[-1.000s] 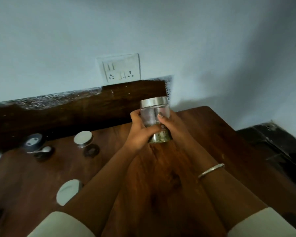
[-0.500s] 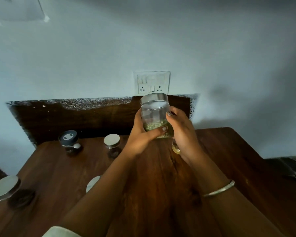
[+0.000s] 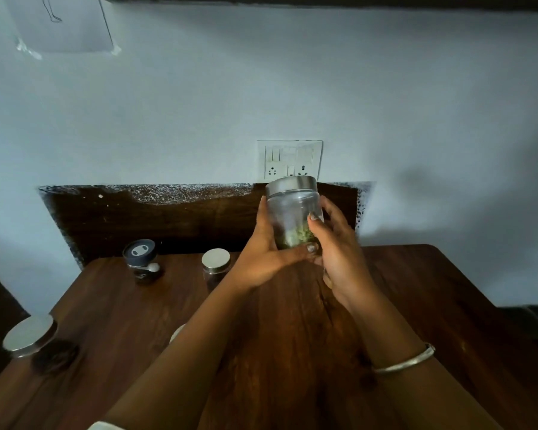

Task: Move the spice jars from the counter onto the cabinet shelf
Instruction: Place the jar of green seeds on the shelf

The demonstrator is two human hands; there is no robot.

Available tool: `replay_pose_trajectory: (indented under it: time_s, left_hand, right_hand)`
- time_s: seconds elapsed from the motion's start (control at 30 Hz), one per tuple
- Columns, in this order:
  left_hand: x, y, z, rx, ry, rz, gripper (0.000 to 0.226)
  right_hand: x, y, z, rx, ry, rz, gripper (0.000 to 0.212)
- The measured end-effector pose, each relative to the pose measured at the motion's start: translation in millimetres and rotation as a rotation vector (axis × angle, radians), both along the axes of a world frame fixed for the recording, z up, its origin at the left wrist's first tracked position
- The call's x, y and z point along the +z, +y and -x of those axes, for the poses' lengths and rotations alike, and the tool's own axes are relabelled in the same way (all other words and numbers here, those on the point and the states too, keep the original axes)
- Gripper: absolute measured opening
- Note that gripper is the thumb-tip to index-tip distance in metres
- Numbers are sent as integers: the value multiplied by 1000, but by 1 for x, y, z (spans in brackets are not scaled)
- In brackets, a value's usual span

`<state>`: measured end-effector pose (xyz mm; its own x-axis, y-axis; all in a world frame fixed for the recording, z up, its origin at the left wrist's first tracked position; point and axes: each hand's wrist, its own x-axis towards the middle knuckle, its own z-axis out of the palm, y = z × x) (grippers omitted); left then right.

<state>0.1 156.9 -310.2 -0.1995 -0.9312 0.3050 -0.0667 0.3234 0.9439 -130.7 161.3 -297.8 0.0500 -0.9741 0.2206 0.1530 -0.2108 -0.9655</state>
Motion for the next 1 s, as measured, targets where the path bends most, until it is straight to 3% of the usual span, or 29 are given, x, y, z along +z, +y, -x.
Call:
replay_pose_trajectory:
  time_s: [0.07, 0.17, 0.3, 0.43, 0.53, 0.63, 0.73, 1.0]
  left_hand:
    - [1, 0, -1, 48, 85, 1, 87]
    - [2, 2, -4, 65, 152, -24, 95]
    - [3, 7, -3, 48, 169, -22, 89]
    - [6, 7, -9, 102, 53, 39, 73]
    - [8, 8, -16, 73, -69, 47, 81]
    - [5, 8, -21, 69, -89, 43, 96]
    - [5, 8, -24, 98, -63, 35, 95]
    - [2, 6, -23, 77, 8, 63, 73]
  right_hand:
    - [1, 2, 6, 20, 37, 12, 52]
    - [-2, 1, 15, 129, 123, -32, 73]
    - [-3, 1, 18, 246, 111, -64, 80]
    - [-2, 3, 13, 154, 24, -7, 83]
    - [1, 0, 11, 68, 32, 16, 105]
    - [4, 0, 12, 103, 103, 62, 97]
    - [4, -3, 16, 141, 112, 56, 81]
    - [13, -1, 25, 233, 290, -22, 99]
